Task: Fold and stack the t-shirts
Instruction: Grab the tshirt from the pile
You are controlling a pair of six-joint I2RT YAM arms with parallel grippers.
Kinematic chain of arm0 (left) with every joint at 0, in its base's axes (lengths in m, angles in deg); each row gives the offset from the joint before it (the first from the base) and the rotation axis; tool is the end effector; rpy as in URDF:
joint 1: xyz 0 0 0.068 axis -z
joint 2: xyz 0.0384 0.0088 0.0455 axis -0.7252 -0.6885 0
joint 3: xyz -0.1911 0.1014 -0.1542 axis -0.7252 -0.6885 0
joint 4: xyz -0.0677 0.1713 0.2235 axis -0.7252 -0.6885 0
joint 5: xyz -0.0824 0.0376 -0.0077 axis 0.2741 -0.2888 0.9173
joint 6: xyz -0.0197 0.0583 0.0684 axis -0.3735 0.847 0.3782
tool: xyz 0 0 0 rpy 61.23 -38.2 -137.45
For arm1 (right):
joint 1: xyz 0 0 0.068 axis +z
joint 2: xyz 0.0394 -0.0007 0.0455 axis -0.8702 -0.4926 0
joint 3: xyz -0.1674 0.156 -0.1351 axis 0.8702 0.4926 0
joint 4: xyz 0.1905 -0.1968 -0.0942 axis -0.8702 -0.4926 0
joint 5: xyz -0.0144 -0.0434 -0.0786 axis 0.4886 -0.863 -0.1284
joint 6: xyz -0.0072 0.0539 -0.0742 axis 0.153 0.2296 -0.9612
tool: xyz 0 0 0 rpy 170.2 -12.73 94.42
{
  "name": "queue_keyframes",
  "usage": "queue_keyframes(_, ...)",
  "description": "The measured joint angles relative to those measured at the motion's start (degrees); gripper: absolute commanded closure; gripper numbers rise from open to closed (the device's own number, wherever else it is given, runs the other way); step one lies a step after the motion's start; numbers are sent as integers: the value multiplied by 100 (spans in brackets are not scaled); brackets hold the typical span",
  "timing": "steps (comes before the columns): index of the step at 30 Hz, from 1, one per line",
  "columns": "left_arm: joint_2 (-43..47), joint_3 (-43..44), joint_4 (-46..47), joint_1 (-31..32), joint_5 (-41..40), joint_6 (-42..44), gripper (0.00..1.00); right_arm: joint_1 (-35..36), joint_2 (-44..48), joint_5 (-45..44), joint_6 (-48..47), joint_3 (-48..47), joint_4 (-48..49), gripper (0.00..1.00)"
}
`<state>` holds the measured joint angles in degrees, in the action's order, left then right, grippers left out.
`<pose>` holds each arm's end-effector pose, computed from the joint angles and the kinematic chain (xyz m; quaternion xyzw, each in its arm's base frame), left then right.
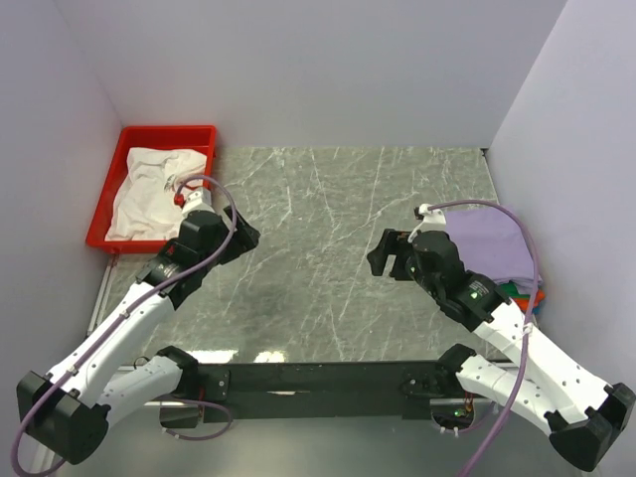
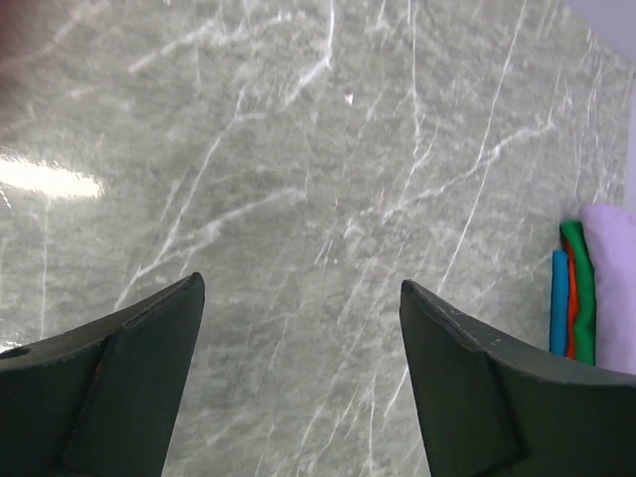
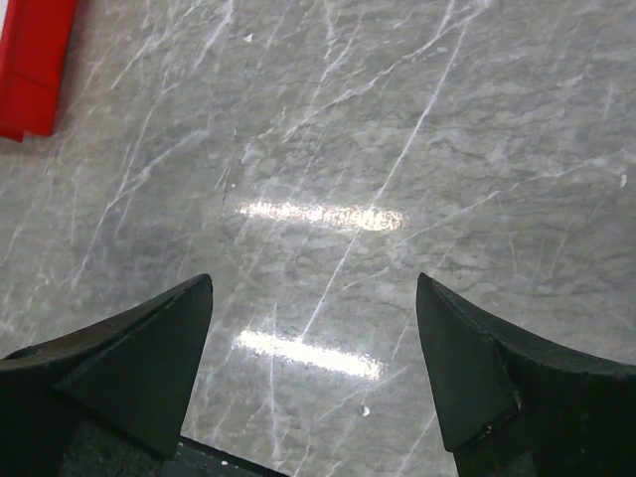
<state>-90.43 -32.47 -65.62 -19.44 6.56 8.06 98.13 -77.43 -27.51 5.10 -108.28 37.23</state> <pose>0.2563 -0.1120 0.2598 -0.2047 0.8470 -0.2225 0.4371 0.2105 0.1384 0.2766 0.0038 0.8591 0.1981 0.4718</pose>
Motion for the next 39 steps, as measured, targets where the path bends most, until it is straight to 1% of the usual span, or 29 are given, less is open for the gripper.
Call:
queue_keyframes(2, -94, 192, -81, 0, -125, 2, 13, 0, 22, 85, -9, 0, 0, 10)
queue_keyframes(3, -157, 293, -96, 0, -192, 4, 9, 0, 35, 107, -17, 0, 0, 11)
queue_keyframes(4, -232, 415, -146, 0, -282, 9, 3, 0, 50, 153, -24, 0, 0, 10)
queue_keyframes(5, -323, 549, -199, 0, -358, 31, 1, 0, 63, 195, -24, 0, 2, 10)
queue_keyframes(11, -1016, 1182, -446, -179, -730, 76, 1, 0, 96, 439, -33, 0, 15, 10)
queue_keyframes(14, -1408, 1491, -601, -599, -798, 157, 1, 0, 94, 595, -44, 0, 28, 10)
queue_keyframes(18, -2046, 2061, -835, -1445, -866, 229, 1, 0, 66, 846, -46, 4, 107, 10)
queue_keyframes(23, -3058, 2964, -997, -2249, -1119, 310, 1, 0, -39, 1113, -48, 9, 190, 11)
queue_keyframes(27, -4015, 3624, -1064, -2695, -1331, 313, 1, 0, -59, 1241, -55, 11, 205, 11)
queue_keyframes(29, -4651, 4063, -1145, -2909, -1421, 319, 0, 0, -59, 1303, -70, 11, 210, 11)
queue_keyframes(31, -5300, 4535, -1209, -3091, -1510, 332, 1, 0, -52, 1346, -79, 13, 210, 10)
queue_keyframes(35, -6332, 5189, -1353, -3366, -1526, 356, 2, 0, -42, 1429, -90, 15, 210, 11)
queue_keyframes(39, -7016, 5493, -1384, -3515, -1462, 391, 6, 0, -44, 1523, -98, 17, 212, 11)
